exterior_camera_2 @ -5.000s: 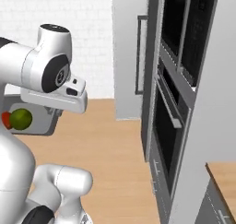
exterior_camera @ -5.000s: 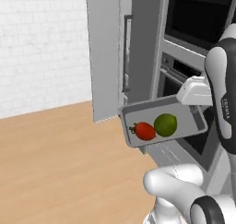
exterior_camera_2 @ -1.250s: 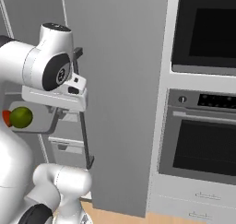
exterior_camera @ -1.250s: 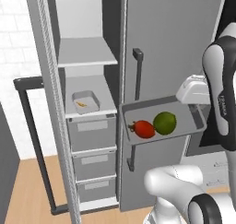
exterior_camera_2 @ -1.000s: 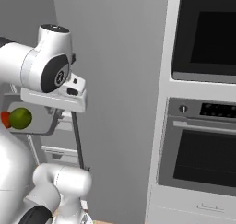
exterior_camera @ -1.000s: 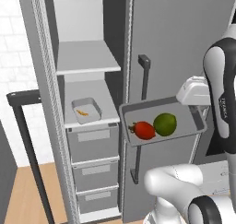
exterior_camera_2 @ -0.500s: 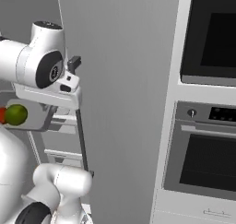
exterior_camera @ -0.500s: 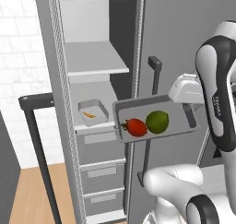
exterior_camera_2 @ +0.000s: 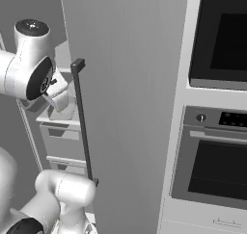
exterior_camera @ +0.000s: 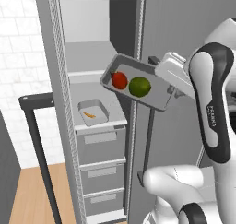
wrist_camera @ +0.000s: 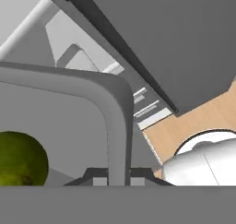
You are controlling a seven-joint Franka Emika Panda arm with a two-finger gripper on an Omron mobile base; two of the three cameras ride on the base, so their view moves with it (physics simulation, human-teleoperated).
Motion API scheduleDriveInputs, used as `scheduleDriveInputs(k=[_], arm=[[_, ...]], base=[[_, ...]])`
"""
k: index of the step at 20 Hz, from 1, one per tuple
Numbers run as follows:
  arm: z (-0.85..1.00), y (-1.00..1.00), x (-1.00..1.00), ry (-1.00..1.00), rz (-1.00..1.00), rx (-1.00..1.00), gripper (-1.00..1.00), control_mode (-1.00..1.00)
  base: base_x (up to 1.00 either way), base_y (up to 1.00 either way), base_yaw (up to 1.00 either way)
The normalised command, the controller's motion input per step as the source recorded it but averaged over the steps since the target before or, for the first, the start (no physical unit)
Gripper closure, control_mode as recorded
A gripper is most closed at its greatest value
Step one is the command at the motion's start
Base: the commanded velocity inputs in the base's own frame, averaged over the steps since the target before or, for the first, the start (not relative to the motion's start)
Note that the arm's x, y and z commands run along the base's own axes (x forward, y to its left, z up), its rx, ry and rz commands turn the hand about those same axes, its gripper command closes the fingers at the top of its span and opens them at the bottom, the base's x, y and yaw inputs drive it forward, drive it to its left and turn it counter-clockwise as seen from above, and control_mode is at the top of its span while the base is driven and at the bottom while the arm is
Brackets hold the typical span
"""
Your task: Take the meat container that has the shrimp and place it on the second highest rack of the freezer. Then take the vegetable container that has the lime and tomato and place it on the highest rack of the freezer.
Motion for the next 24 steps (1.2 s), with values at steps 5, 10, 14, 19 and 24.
scheduleDriveInputs(k=[5, 10, 14, 19, 24], arm=[[0.19, 0.60, 0.81, -0.05, -0.36, 0.31, 1.00, -1.00], [-0.03, 0.66, 0.99, 0.01, -0.35, 0.35, 1.00, -1.00], [0.00, 0.82, 1.00, 0.00, -0.39, 0.24, 1.00, -1.00], [0.00, 0.40, 0.77, 0.08, -0.19, 0.05, 1.00, -1.00], [0.00, 0.20, 0.72, 0.13, 0.00, 0.00, 1.00, -1.00]], base=[[0.00, 0.00, 0.00], [0.00, 0.00, 0.00], [0.00, 0.00, 0.00], [0.00, 0.00, 0.00], [0.00, 0.00, 0.00]])
